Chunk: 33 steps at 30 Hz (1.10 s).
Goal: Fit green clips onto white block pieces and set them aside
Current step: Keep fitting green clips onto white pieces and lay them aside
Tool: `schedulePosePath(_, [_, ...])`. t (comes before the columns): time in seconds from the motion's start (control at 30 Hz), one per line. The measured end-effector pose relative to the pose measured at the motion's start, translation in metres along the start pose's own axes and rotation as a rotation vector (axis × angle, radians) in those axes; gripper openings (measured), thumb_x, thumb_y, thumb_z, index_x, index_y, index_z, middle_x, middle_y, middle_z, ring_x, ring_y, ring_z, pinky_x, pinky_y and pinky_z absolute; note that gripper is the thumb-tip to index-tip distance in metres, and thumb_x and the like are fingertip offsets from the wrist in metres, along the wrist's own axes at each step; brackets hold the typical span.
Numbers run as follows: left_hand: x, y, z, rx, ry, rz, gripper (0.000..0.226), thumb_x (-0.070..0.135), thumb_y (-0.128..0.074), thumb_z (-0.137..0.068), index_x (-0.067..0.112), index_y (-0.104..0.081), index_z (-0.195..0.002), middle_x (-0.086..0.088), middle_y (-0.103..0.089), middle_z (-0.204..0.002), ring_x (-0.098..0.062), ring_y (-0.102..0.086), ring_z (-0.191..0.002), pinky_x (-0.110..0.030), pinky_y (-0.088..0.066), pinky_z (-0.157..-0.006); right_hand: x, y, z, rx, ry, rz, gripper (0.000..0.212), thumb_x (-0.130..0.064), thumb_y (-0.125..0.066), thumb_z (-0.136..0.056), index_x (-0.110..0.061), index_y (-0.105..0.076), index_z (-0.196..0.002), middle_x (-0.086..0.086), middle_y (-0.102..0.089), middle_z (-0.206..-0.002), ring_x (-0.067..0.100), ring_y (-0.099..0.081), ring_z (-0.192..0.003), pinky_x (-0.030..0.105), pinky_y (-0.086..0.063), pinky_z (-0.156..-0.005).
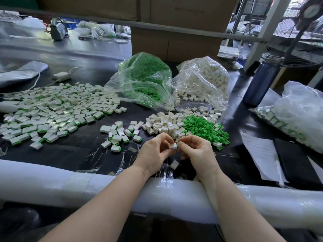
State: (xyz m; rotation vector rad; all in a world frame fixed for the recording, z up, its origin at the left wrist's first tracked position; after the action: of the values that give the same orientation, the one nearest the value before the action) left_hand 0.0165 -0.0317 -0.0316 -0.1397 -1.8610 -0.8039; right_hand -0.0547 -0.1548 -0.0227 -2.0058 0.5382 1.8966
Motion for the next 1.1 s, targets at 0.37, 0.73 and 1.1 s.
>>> schedulePosePath(0.37, [0.0021,0.0023,-0.0003,-0.041,0.105,0.068,0.021,0.015,-0.062,-0.088,0.009,-0.068,-0.107,0.0,-0.068,-0.096,-0.013,-0.063,-0.095,-0.024,-0.047,-0.092,0.0018,-0.0029,0.0001,-0.012,0.013,0.188,0.018,-0.004,-0.063,-0.086,-0.009,-0.062,-0.069,-0.001,-0.057,-0.055,0.005,-0.051,-0.047,0.019,-0.048,-0.048])
schedulePosePath(0.73, [0.0033,0.0026,0.0021,-0.055,0.061,-0.056,0.01,0.013,-0.064,-0.087,0.01,-0.072,-0.091,-0.009,-0.065,-0.086,-0.022,-0.061,-0.084,-0.037,-0.049,-0.084,0.0018,-0.0024,0.0,-0.034,0.007,0.317,0.022,-0.006,-0.064,-0.085,-0.014,-0.062,-0.065,0.002,-0.058,-0.058,0.012,-0.049,-0.051,0.026,-0.044,-0.05])
schedulePosePath(1.1, [0.0073,0.0027,0.0031,-0.038,-0.024,-0.159,0.014,0.015,-0.063,-0.087,0.007,-0.072,-0.094,0.0,-0.056,-0.077,-0.017,-0.054,-0.075,-0.03,-0.045,-0.075,0.0012,-0.0026,0.0003,-0.045,-0.014,0.313,0.023,-0.004,-0.063,-0.084,-0.013,-0.062,-0.064,0.0,-0.056,-0.054,-0.001,-0.046,-0.041,0.016,-0.04,-0.044])
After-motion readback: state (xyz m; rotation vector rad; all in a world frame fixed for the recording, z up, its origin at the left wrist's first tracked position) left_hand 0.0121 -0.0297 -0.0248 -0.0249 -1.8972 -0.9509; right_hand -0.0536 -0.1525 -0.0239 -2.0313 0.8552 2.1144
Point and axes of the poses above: each hand's wrist, its own z-axis away from the middle knuckle, its own y-axis out of the back of the hand, x = y × z, the point moved 2 cm from there along -z, towards the middle knuckle
